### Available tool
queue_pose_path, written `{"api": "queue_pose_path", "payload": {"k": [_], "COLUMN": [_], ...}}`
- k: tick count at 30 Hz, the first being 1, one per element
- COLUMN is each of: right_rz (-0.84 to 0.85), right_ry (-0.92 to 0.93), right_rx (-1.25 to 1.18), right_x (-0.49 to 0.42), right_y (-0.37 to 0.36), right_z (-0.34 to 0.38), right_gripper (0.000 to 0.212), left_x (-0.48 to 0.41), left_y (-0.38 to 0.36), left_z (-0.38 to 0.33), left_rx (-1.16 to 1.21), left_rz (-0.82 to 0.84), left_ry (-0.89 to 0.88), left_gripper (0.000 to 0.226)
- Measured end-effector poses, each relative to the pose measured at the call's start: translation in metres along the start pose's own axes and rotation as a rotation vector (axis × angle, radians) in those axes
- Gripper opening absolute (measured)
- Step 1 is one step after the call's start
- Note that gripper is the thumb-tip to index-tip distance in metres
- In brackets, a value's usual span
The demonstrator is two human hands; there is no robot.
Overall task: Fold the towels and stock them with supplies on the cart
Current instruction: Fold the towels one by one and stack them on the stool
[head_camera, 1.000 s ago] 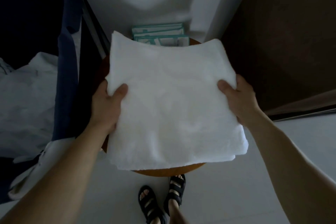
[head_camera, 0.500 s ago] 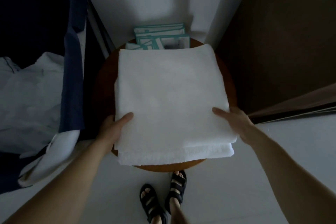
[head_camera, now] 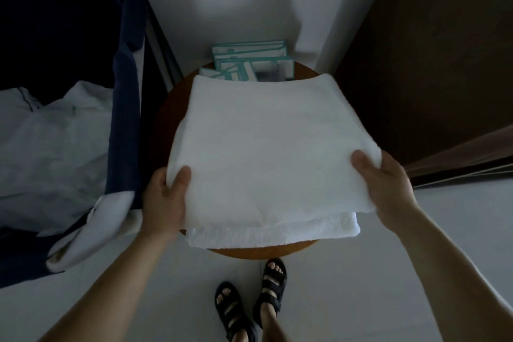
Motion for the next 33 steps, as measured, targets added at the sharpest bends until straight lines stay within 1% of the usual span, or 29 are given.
{"api": "queue_pose_path", "payload": {"k": [1,3,5,8,11,15,16,17,18,19,20,21,22,23,25,26,28,33], "right_rz": [0.003,0.041,0.065,-0.002,-0.072,-0.117,-0.147,-0.194,-0.239,-0.247,-0.209,-0.127,-0.028,0.062,0.194,0.216,0.21,0.221], "right_ry": [-0.046,-0.136,-0.182,-0.123,-0.054,-0.067,-0.026,0.062,0.199,0.346,0.475,0.571,0.622,0.626,0.552,0.526,0.51,0.503], "right_rx": [0.025,0.156,0.302,0.424,0.576,0.749,0.808,0.87,0.923,0.975,1.026,1.082,1.13,1.17,1.234,1.252,1.263,1.268], "right_x": [-0.001,-0.002,-0.004,-0.015,-0.015,-0.001,0.0,0.001,0.003,0.006,0.01,0.012,0.012,0.011,0.004,0.001,-0.001,-0.005], "right_y": [0.0,-0.008,-0.015,-0.012,-0.009,-0.013,-0.014,-0.015,-0.021,-0.032,-0.049,-0.07,-0.09,-0.106,-0.122,-0.124,-0.123,-0.13], "right_z": [-0.02,-0.063,-0.092,-0.093,-0.086,-0.085,-0.078,-0.064,-0.045,-0.026,-0.011,-0.002,-0.001,-0.007,-0.032,-0.044,-0.059,-0.058], "right_gripper": [0.038,0.038,0.041,0.042,0.045,0.045,0.047,0.051,0.06,0.068,0.074,0.077,0.078,0.079,0.081,0.081,0.08,0.079], "left_x": [0.005,0.013,0.01,-0.001,0.002,0.016,0.016,0.016,0.016,0.018,0.02,0.021,0.019,0.014,0.004,0.001,-0.002,-0.007], "left_y": [-0.007,-0.024,-0.034,-0.042,-0.04,-0.037,-0.036,-0.036,-0.04,-0.05,-0.064,-0.08,-0.097,-0.111,-0.125,-0.127,-0.126,-0.129], "left_z": [0.018,0.054,0.075,0.077,0.074,0.071,0.064,0.051,0.033,0.011,-0.008,-0.022,-0.029,-0.027,-0.007,0.006,0.025,0.022], "left_rx": [-0.046,-0.152,-0.223,-0.279,-0.357,-0.411,-0.459,-0.528,-0.607,-0.69,-0.768,-0.836,-0.896,-0.955,-1.027,-1.037,-1.045,-1.076], "left_rz": [0.028,0.107,0.118,0.09,0.023,0.002,-0.004,-0.024,-0.043,-0.045,-0.027,0.026,0.094,0.159,0.265,0.292,0.294,0.286], "left_ry": [0.029,0.068,0.079,0.071,0.028,0.072,0.05,-0.029,-0.155,-0.304,-0.439,-0.535,-0.586,-0.599,-0.552,-0.523,-0.489,-0.473], "left_gripper": [0.02,0.022,0.025,0.026,0.032,0.043,0.047,0.054,0.064,0.073,0.078,0.079,0.08,0.08,0.081,0.081,0.081,0.08]}}
Point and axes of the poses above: each hand's wrist, its own x-axis away from the middle knuckle, its own y-axis out of the back of the hand, z = x × y, the point moved 9 cm from there along -x, towards the middle knuckle, and after that the axes turned 1 degree about -z, right-handed, at the moved point
